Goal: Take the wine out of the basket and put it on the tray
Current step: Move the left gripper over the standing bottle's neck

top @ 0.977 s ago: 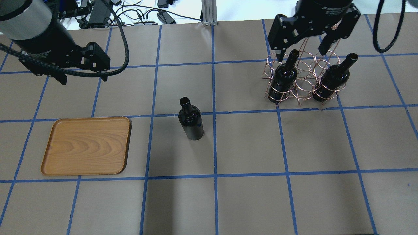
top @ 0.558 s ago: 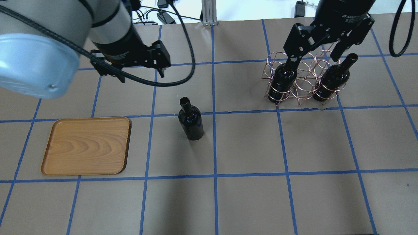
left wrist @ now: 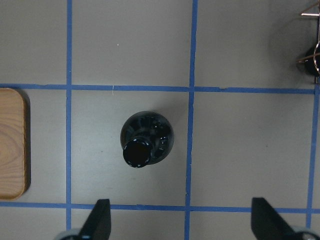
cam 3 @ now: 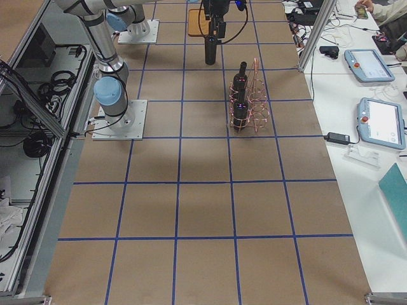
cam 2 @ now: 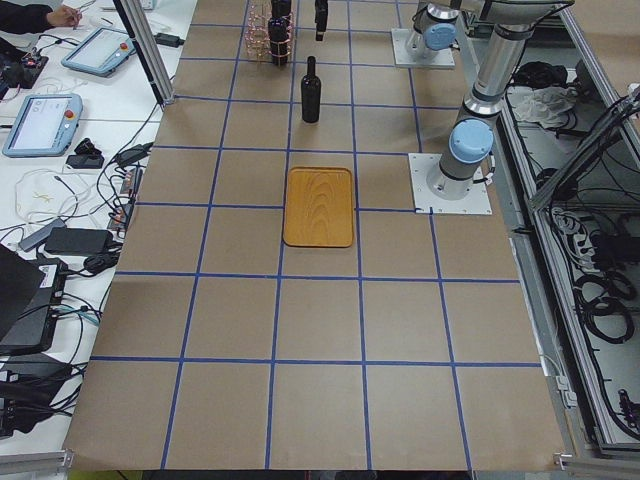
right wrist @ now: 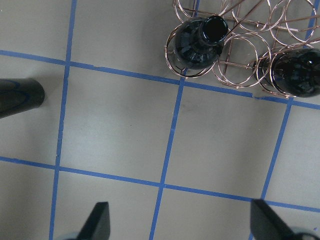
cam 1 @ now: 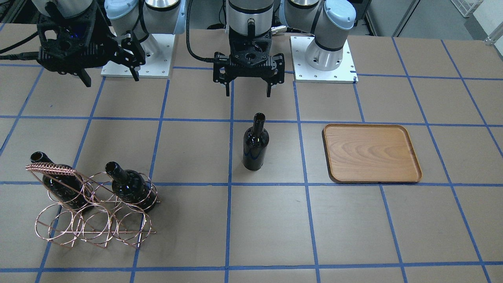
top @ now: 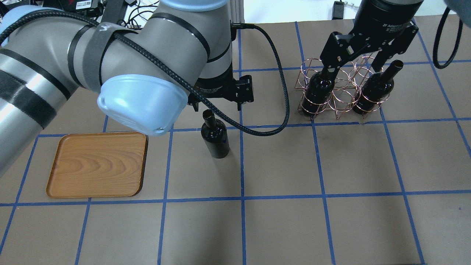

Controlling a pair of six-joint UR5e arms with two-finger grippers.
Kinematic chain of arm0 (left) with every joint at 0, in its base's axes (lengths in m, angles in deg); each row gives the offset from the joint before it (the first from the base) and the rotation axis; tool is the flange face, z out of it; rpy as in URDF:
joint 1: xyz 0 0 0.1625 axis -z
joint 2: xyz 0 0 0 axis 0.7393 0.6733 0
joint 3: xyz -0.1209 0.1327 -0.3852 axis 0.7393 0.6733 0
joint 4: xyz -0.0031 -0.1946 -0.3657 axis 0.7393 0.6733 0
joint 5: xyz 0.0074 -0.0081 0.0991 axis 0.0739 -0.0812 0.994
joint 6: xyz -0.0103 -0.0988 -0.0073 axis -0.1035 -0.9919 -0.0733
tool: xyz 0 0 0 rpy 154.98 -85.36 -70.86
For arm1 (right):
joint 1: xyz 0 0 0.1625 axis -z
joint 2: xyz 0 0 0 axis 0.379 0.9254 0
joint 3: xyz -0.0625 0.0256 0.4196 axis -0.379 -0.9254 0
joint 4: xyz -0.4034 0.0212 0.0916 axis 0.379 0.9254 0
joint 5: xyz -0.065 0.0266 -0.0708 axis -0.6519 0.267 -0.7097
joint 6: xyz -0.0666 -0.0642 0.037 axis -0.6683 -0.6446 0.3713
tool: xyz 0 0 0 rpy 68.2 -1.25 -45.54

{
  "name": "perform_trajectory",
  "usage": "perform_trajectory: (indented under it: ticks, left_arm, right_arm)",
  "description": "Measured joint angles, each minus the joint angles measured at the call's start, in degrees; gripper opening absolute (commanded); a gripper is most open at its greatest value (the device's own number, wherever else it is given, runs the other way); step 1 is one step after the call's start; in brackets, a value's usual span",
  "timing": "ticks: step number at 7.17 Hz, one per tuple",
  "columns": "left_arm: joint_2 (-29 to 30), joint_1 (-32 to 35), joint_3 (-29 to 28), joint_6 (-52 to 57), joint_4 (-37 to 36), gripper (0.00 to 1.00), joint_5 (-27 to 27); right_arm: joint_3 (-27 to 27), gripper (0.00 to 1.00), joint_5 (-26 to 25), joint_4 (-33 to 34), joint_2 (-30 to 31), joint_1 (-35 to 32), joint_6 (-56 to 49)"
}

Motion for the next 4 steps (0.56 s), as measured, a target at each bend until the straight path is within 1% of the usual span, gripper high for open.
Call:
perform_trajectory:
  ticks: [2,4]
  left_arm:
    - [1.01,-6.45,1.04,5.61,0.16,1.00,-1.03]
    - [2.74,-7.80,2.75,1.78,-0.29,0.98,-4.01]
  right_arm:
    - [0.10,1.00,-0.02,0.08,0.01,0.00,-0.02]
    - [0.17,1.00,-0.03,0.09,0.01,0.00,-0.02]
